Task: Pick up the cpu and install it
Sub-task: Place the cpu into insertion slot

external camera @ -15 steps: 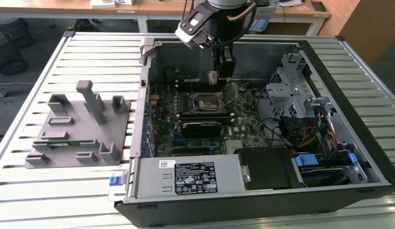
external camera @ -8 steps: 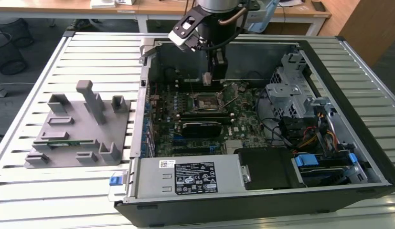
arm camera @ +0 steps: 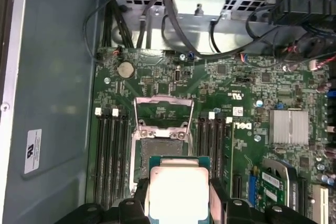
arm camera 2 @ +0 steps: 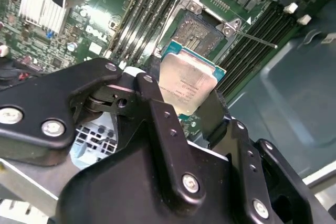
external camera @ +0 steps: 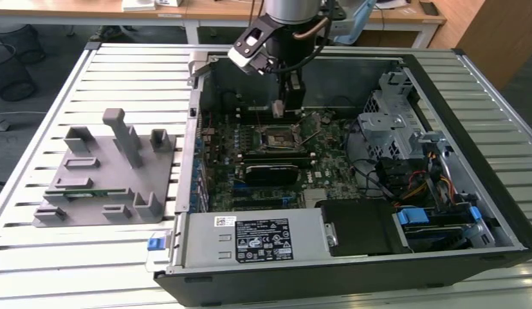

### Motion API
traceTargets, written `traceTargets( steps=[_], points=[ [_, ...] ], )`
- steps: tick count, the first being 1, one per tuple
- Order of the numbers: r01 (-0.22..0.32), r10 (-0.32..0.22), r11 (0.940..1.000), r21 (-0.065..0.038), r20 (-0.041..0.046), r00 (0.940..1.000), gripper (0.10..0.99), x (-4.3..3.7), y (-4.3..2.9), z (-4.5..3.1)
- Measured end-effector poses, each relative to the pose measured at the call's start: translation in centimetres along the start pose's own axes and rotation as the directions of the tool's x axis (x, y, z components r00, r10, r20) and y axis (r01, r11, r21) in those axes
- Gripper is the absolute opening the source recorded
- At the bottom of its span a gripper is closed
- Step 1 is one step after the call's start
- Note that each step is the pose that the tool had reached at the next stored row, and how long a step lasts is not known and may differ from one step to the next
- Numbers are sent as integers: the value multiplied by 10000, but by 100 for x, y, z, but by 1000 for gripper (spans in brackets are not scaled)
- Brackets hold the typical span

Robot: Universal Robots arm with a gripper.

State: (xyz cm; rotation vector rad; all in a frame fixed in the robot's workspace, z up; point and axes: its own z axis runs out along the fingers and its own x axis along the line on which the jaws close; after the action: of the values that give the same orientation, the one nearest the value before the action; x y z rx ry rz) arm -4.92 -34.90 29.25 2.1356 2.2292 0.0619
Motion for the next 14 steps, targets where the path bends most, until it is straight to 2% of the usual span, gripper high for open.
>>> traceTargets(
  steps=[8,14],
  points=[
    [126,-126,9999,-2,-8,9999,537,35,-8,129],
    [114,-114,9999,0,23,9999,537,67,-12,216]
  ],
)
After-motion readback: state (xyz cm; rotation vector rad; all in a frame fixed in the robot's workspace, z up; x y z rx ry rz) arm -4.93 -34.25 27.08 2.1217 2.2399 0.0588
